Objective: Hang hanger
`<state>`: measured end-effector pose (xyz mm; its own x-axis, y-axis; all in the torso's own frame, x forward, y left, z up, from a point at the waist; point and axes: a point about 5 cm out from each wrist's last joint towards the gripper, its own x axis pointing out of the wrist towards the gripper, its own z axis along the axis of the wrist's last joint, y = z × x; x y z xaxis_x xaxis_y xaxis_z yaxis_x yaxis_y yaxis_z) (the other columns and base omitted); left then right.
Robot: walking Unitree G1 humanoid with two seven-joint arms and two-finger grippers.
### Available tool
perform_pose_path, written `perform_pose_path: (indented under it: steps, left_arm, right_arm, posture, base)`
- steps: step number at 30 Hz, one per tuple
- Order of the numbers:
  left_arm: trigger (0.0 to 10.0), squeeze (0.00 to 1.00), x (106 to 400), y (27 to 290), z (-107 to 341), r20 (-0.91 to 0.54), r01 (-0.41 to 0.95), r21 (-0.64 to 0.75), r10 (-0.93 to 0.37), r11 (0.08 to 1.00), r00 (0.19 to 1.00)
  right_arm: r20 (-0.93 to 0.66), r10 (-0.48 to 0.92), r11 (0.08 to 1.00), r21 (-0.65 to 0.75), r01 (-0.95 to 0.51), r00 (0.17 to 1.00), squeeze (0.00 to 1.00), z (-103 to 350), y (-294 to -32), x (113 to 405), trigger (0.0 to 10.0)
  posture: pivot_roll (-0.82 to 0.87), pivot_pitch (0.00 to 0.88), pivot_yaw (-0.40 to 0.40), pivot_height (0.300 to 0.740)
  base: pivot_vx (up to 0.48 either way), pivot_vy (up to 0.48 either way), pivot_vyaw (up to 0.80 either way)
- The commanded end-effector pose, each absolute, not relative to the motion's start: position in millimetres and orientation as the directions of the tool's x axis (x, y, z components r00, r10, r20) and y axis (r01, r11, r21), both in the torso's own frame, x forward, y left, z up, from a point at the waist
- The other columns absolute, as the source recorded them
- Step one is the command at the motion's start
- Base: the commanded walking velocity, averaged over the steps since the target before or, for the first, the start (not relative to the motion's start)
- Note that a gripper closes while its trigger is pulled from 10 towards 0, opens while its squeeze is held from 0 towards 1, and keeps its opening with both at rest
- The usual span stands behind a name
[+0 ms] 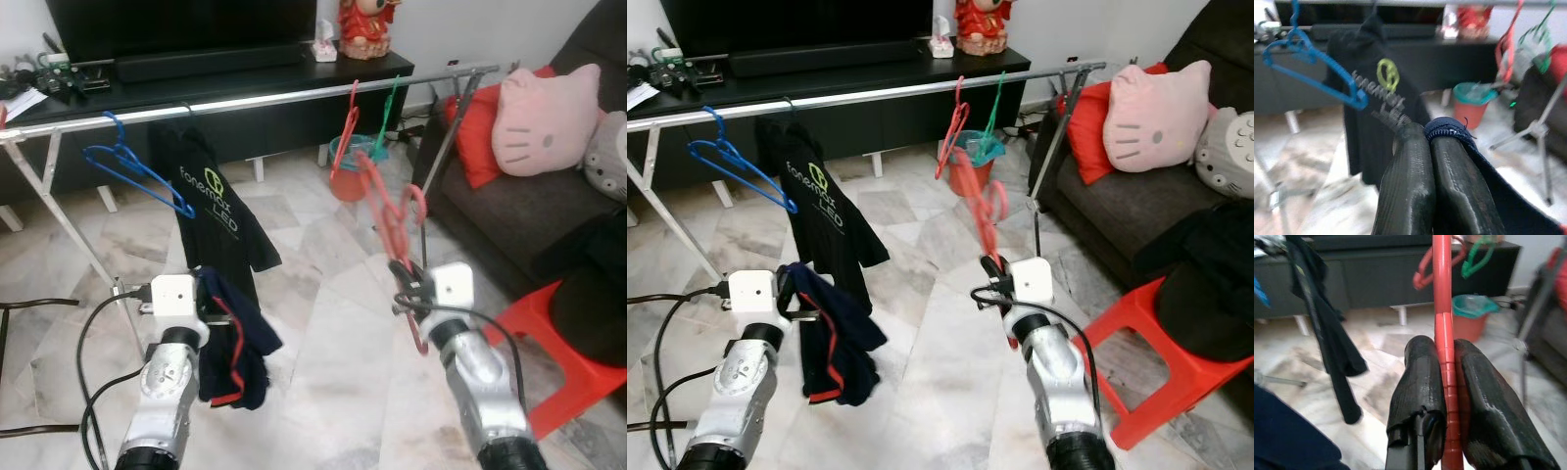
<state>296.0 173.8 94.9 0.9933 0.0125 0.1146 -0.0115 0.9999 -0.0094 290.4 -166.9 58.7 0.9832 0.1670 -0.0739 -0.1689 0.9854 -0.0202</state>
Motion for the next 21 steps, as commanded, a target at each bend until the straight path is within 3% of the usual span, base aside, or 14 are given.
perform_pose_path:
  steps: [1, 4, 13, 17, 21]
  left_arm:
    - [10.0, 0.00, 299, 167, 108, 0.159, 0.023, -0.019, -0.019, 1.000, 0.987]
    - [10.0, 0.00, 301, 156, 120, 0.192, 0.081, -0.052, -0.070, 0.995, 0.979]
    - [10.0, 0.00, 290, 161, 120, 0.184, 0.072, -0.046, -0.063, 0.996, 0.981]
    - [10.0, 0.00, 288, 154, 118, 0.166, 0.108, -0.024, -0.102, 0.994, 0.981]
    - [10.0, 0.00, 288, 153, 115, 0.147, 0.112, -0.036, -0.105, 0.993, 0.983]
  right_arm:
    - [-0.041, 0.122, 0.990, -0.066, -0.124, 0.992, 0.00, 62, -172, 287, 10.0]
    - [-0.040, -0.010, 0.998, -0.062, 0.007, 0.999, 0.00, 48, -179, 266, 10.0]
    - [-0.021, -0.047, 0.990, -0.134, 0.043, 0.999, 0.00, 44, -175, 243, 10.0]
    - [-0.088, -0.117, 0.993, -0.001, 0.117, 0.989, 0.00, 29, -171, 233, 10.0]
    - [-0.088, -0.151, 0.988, 0.002, 0.152, 0.985, 0.00, 30, -173, 236, 10.0]
  posture:
    - [0.01, 0.000, -0.048, 0.740]
    - [0.01, 0.000, -0.020, 0.740]
    - [0.00, 0.000, 0.012, 0.740]
    - [0.01, 0.000, 0.017, 0.740]
    - [0.01, 0.000, 0.019, 0.740]
  base:
    - [0.000, 0.000, 0.00]
    - [0.000, 0.000, 0.00]
    - [0.000, 0.000, 0.00]
    - [0.000, 0.000, 0.00]
    - [0.000, 0.000, 0.00]
